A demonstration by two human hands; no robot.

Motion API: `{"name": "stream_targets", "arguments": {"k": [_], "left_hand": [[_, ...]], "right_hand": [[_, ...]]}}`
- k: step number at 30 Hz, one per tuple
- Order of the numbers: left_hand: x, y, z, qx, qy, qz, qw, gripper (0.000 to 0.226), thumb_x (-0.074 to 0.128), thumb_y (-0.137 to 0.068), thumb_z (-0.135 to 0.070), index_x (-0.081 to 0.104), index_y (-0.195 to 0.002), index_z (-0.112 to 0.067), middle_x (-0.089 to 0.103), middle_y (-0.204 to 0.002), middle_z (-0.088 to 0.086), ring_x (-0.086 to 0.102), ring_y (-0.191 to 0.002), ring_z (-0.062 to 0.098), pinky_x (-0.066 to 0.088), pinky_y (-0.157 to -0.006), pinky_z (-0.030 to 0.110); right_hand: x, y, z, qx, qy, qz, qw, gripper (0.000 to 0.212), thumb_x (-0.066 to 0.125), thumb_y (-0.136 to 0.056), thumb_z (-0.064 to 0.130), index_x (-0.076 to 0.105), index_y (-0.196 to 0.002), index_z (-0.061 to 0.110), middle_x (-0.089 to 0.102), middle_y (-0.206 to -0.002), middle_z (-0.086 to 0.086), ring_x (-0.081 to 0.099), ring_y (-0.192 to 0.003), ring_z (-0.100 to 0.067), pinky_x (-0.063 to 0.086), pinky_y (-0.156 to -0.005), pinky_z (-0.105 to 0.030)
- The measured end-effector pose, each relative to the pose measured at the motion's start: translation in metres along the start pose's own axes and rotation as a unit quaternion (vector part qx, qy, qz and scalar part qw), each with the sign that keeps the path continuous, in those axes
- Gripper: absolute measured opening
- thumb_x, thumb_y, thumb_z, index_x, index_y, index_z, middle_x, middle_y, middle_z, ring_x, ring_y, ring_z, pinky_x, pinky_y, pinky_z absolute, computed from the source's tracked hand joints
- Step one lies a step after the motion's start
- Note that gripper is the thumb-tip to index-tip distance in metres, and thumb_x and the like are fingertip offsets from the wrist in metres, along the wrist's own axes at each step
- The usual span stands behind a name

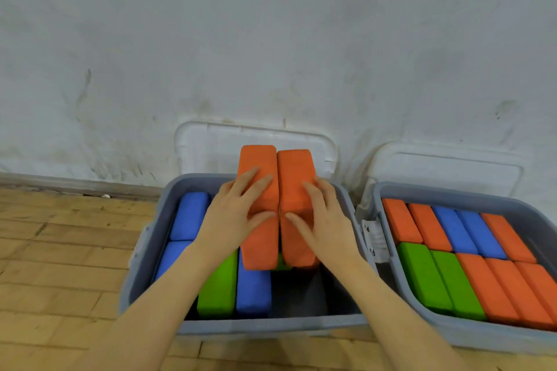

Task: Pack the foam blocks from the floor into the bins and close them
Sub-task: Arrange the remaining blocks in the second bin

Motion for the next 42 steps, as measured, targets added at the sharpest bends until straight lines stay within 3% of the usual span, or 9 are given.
{"name": "stream_targets", "arguments": {"k": [4,7,10,18,24,27,30,34,42], "left_hand": [[0.006,0.001,-0.002,0.028,-0.030,0.032,0.999,0.069,0.051,-0.073,-0.061,0.039,-0.135,-0.032,0.041,-0.138,0.000,0.053,-0.090,0.036,0.052,-0.073,0.047],[0.019,-0.001,0.002,-0.011,-0.006,0.086,0.996,0.083,0.066,-0.069,-0.059,0.030,-0.142,-0.040,0.024,-0.149,0.003,0.048,-0.110,0.039,0.050,-0.081,0.051],[0.026,0.000,0.000,-0.062,0.052,0.101,0.992,0.087,0.076,-0.073,-0.040,0.025,-0.144,-0.038,0.013,-0.156,0.002,0.037,-0.131,0.034,0.044,-0.094,0.050],[-0.004,0.005,-0.051,0.003,0.045,0.000,0.999,0.077,0.052,-0.062,-0.070,0.054,-0.130,-0.032,0.046,-0.142,0.000,0.059,-0.111,0.025,0.040,-0.090,0.041],[0.016,0.012,-0.061,-0.031,0.120,0.039,0.992,0.079,0.065,-0.062,-0.066,0.049,-0.133,-0.037,0.041,-0.145,-0.006,0.044,-0.128,0.012,0.043,-0.099,0.041],[0.024,0.005,-0.048,-0.063,0.115,0.052,0.990,0.075,0.078,-0.067,-0.049,0.048,-0.134,-0.035,0.040,-0.145,-0.006,0.043,-0.129,0.014,0.038,-0.104,0.038],[0.033,0.005,-0.034,-0.061,0.126,0.071,0.988,0.075,0.074,-0.068,-0.054,0.050,-0.134,-0.028,0.043,-0.143,-0.002,0.046,-0.127,0.016,0.039,-0.104,0.041],[0.050,0.026,-0.036,0.002,0.021,0.074,0.997,0.078,0.049,-0.068,-0.068,0.055,-0.130,-0.021,0.051,-0.138,0.008,0.059,-0.113,0.029,0.047,-0.089,0.047],[0.069,0.067,-0.041,0.046,0.006,0.039,0.998,0.061,0.052,-0.074,-0.056,0.051,-0.127,-0.026,0.055,-0.132,0.014,0.065,-0.095,0.036,0.052,-0.076,0.044]], "right_hand": [[0.001,0.003,-0.008,-0.024,0.054,0.028,0.998,0.070,0.048,-0.080,0.058,0.042,-0.134,0.014,0.030,-0.148,-0.013,0.043,-0.125,-0.034,0.054,-0.077,-0.042],[0.005,0.000,-0.012,-0.052,0.104,0.086,0.989,0.083,0.070,-0.075,0.047,0.033,-0.144,0.019,0.022,-0.153,-0.010,0.025,-0.137,-0.034,0.051,-0.083,-0.045],[0.002,-0.001,-0.013,-0.060,0.133,0.092,0.985,0.086,0.075,-0.075,0.038,0.029,-0.147,0.025,0.023,-0.154,-0.011,0.025,-0.137,-0.036,0.052,-0.082,-0.050],[-0.057,0.028,-0.015,-0.061,0.092,0.046,0.993,0.081,0.078,-0.070,0.036,0.041,-0.141,0.024,0.034,-0.149,-0.004,0.036,-0.132,-0.030,0.042,-0.096,-0.043],[-0.076,0.041,-0.027,-0.004,0.083,0.092,0.992,0.080,0.078,-0.071,0.038,0.039,-0.141,0.029,0.030,-0.149,0.007,0.032,-0.130,-0.021,0.038,-0.100,-0.037],[-0.068,0.037,-0.033,0.005,0.075,0.119,0.990,0.080,0.077,-0.073,0.035,0.038,-0.142,0.028,0.029,-0.149,0.006,0.033,-0.131,-0.023,0.038,-0.102,-0.040],[-0.055,0.030,-0.040,0.005,0.066,0.144,0.987,0.078,0.075,-0.075,0.035,0.036,-0.143,0.029,0.027,-0.150,0.007,0.033,-0.132,-0.023,0.038,-0.103,-0.044],[-0.028,0.043,-0.048,-0.012,0.085,0.165,0.982,0.076,0.071,-0.079,0.035,0.034,-0.144,0.027,0.023,-0.153,0.004,0.029,-0.135,-0.024,0.040,-0.101,-0.044],[0.014,0.088,-0.070,0.008,0.018,0.151,0.988,0.070,0.077,-0.076,0.025,0.045,-0.138,0.019,0.029,-0.149,-0.005,0.029,-0.136,-0.028,0.043,-0.098,-0.045]]}}
Point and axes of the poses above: each hand's wrist, its own y-axis away from the middle knuckle, its own x-axis out of the palm, z = x × y, the point moved 9 cm from there along -y, towards the middle knuckle
